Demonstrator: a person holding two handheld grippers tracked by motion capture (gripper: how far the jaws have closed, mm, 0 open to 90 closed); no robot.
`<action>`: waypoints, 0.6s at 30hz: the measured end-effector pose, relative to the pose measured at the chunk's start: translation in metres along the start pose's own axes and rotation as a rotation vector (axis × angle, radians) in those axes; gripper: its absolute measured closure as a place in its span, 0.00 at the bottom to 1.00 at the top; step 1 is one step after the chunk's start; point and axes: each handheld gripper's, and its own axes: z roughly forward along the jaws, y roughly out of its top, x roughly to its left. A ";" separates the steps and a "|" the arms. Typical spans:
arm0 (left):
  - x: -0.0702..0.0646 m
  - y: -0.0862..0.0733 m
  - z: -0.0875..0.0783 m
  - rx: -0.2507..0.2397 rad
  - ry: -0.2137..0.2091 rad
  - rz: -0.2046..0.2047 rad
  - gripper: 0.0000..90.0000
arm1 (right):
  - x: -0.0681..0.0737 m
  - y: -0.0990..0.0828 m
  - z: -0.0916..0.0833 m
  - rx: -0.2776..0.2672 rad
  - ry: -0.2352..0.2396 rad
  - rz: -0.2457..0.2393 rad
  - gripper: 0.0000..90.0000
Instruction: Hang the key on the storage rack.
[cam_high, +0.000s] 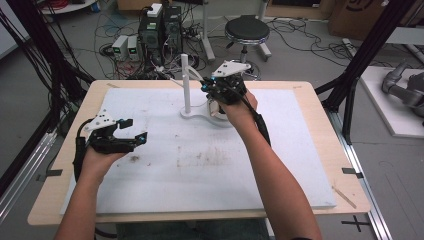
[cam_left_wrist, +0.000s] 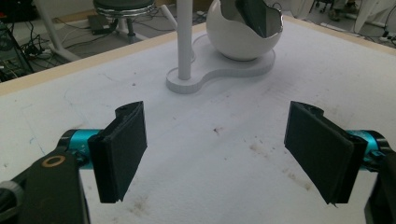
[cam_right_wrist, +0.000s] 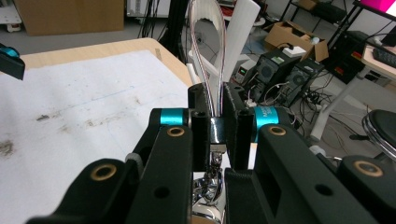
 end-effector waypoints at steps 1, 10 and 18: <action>0.000 0.000 0.000 0.002 0.002 -0.001 0.23 | 0.000 0.000 0.002 0.003 -0.004 -0.001 0.92; 0.001 -0.001 -0.001 0.001 0.008 0.000 0.23 | 0.005 0.005 0.024 0.023 0.001 -0.008 0.92; 0.002 -0.002 -0.002 0.001 0.007 -0.006 0.23 | 0.008 0.005 0.035 0.055 -0.010 -0.025 0.92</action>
